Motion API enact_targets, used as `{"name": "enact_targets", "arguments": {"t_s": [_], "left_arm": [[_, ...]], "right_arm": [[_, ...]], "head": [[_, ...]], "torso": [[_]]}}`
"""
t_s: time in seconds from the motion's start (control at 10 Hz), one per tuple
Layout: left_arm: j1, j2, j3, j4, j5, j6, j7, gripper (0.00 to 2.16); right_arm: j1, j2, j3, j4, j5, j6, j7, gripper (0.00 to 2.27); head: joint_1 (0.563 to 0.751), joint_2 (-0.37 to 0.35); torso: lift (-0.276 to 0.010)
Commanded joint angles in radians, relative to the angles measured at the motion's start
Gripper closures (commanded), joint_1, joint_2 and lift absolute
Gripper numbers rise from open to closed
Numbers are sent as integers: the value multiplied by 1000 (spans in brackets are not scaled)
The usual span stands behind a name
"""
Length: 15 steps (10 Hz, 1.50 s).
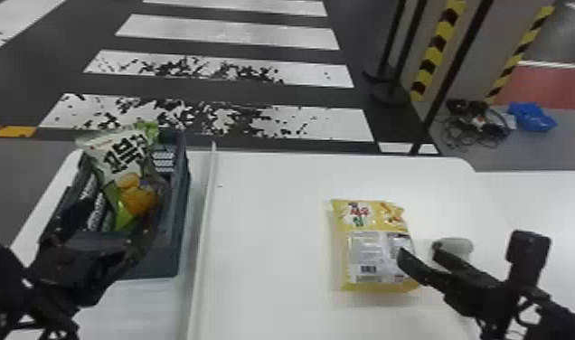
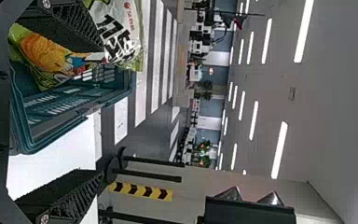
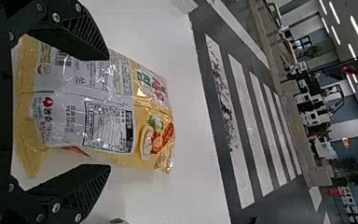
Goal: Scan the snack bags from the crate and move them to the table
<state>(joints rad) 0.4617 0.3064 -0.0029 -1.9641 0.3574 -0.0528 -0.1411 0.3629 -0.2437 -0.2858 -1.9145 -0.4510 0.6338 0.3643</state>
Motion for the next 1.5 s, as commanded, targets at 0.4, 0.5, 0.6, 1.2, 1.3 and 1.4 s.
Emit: {"name": "enact_targets", "arguments": {"t_s": [0.4, 0.5, 0.6, 1.2, 1.3, 1.4], "left_arm": [[2, 0, -2, 2, -9, 3, 2, 66], [2, 0, -2, 2, -11, 3, 2, 66], [0, 0, -2, 4, -15, 3, 2, 66], [-12, -3, -17, 14, -25, 6, 8, 66], [-12, -3, -16, 16, -25, 3, 6, 66], [-11, -1, -14, 16, -25, 3, 6, 66]], "right_arm": [[-124, -51, 34, 218, 29, -9, 54, 181], [-139, -52, 39, 252, 31, -15, 74, 181], [-150, -54, 43, 278, 38, -24, 97, 194], [-150, -68, 57, 301, 57, -67, 114, 2243], [-139, -68, 57, 278, 57, -64, 111, 2243], [-127, -65, 57, 247, 57, -61, 105, 2243]], "head": [[695, -115], [695, -119], [695, -119], [695, -126], [695, -129], [695, -128]], "torso": [[-95], [-95], [-95], [-95], [-95], [-95]]}}
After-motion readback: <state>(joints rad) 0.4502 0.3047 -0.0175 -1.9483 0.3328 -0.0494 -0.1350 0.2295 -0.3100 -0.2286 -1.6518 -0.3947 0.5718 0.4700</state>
